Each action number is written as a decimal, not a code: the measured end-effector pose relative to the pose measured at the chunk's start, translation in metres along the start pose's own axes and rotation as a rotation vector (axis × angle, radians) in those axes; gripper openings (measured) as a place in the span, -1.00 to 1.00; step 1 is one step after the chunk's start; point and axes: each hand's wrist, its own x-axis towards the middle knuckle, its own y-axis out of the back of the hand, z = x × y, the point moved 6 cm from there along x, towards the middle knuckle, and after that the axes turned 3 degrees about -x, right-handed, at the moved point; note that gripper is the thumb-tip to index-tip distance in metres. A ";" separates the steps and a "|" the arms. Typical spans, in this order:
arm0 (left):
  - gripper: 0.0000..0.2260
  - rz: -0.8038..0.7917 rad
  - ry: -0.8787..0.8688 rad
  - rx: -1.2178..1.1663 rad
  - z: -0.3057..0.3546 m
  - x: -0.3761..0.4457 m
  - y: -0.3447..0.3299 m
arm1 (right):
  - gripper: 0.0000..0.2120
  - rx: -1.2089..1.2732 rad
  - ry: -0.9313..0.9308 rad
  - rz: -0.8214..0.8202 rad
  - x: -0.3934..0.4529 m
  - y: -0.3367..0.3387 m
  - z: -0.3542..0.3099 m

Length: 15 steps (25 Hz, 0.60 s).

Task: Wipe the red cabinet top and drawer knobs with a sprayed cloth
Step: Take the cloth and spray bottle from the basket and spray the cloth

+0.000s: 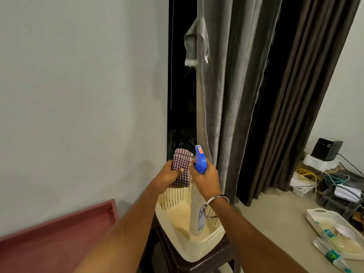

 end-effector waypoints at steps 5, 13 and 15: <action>-0.71 0.043 0.034 -0.386 0.042 -0.040 0.018 | -0.95 -0.011 0.057 -0.039 -0.010 -0.002 -0.060; -0.66 0.061 -0.063 -0.536 0.088 -0.096 0.047 | -0.78 -0.118 0.010 -0.154 -0.049 -0.009 -0.117; -0.67 0.062 -0.084 -0.542 0.093 -0.108 0.051 | -0.80 -0.142 -0.019 -0.168 -0.060 -0.015 -0.119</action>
